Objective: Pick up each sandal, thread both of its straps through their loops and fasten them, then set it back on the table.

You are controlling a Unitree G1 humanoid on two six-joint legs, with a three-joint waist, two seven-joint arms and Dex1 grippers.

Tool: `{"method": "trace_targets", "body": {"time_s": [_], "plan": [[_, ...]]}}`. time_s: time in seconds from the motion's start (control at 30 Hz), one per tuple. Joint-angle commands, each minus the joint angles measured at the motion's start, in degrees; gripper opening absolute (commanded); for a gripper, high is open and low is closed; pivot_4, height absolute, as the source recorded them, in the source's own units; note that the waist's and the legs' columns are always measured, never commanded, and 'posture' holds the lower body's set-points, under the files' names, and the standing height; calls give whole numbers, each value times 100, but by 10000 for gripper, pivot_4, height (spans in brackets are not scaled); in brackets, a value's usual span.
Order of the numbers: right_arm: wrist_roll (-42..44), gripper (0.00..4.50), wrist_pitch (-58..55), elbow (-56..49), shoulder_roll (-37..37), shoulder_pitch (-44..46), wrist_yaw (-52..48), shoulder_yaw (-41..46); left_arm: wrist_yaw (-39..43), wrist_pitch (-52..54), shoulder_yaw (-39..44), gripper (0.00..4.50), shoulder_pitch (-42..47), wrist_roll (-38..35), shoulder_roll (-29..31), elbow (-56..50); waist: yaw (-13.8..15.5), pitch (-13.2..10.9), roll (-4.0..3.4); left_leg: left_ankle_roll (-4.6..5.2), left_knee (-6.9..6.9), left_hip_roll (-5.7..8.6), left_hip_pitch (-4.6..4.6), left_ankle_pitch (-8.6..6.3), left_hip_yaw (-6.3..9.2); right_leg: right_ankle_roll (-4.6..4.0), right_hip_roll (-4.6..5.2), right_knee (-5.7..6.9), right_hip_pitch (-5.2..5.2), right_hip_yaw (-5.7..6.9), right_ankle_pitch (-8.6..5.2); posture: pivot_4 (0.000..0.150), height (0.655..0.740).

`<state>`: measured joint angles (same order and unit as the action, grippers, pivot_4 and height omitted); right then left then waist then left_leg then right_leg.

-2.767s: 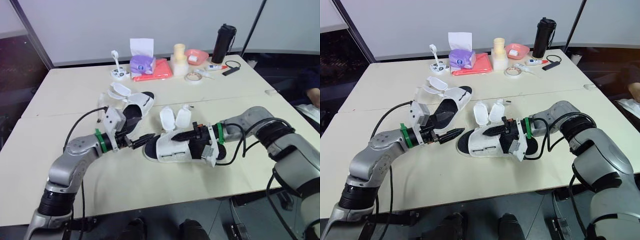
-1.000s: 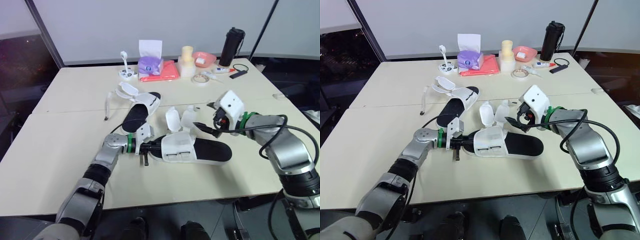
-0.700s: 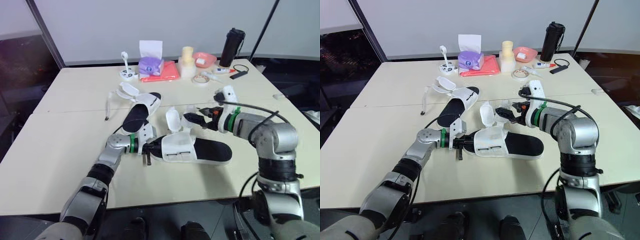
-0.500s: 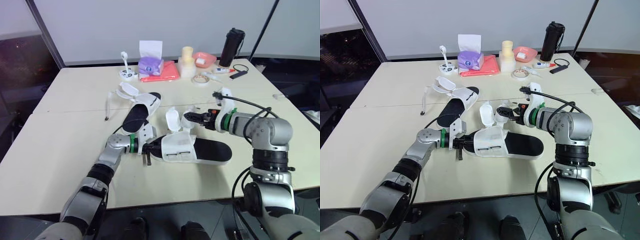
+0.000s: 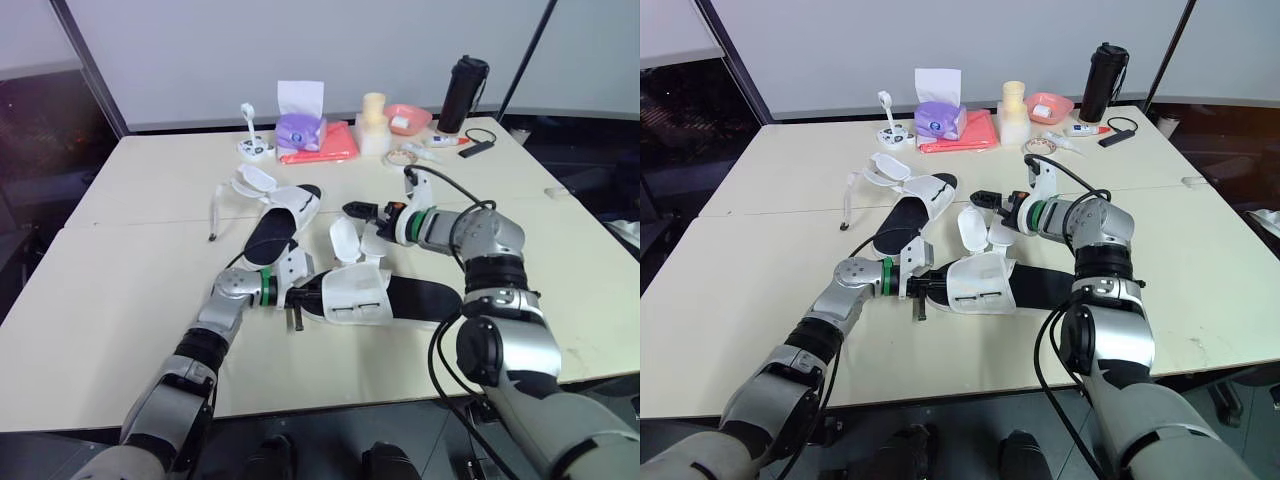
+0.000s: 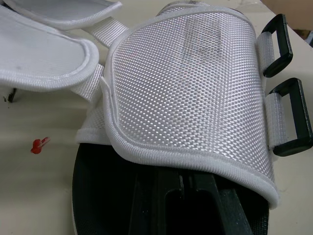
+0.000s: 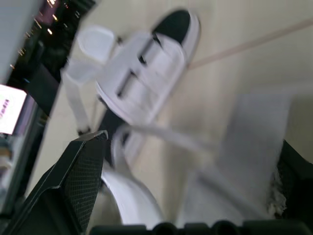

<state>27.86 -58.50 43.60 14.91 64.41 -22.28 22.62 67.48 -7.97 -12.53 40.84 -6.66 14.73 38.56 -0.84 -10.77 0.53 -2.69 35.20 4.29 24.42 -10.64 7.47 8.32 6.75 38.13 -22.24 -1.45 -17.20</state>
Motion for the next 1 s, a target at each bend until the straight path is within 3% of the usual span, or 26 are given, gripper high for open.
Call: {"method": "trace_targets", "body": {"time_s": [0.03,0.27,0.37,0.6,0.77,1.0], "plan": [[115,45000,432,420,124,412,-131,170,-43,129,-112,388,-156,159,7,1,-6,0,0,0,-1,0,0,0,-1,0,0,0,-1,-1,0,1500,7400],[246,45000,598,677,288,775,-279,259,-66,159,-120,388,-191,151,0,-59,-10,-1,-1,0,-2,0,0,0,0,0,0,0,-2,-1,0,1500,7400],[336,36043,527,578,360,850,-319,303,-61,166,-135,0,-180,155,-19,-50,-7,-1,-1,0,-2,0,0,0,0,0,0,-1,-1,-1,0,1500,7400],[598,1320,94,-90,350,750,-261,285,-66,168,-129,0,-104,150,-69,18,-1,-1,-1,0,-2,0,1,0,1,0,0,-1,-2,-1,0,1500,7400],[1123,530,-646,-2172,341,44,-723,-171,-53,212,-115,0,-73,131,-99,51,18,-1,-1,0,-3,-1,3,0,8,1,1,-3,-2,2,0,1500,7400],[1619,530,-257,-6286,1138,-2290,-2274,-1743,-37,229,-102,0,-36,135,-108,87,25,-1,0,0,-1,1,6,0,16,5,2,-9,3,11,-3,1500,7400]]}}
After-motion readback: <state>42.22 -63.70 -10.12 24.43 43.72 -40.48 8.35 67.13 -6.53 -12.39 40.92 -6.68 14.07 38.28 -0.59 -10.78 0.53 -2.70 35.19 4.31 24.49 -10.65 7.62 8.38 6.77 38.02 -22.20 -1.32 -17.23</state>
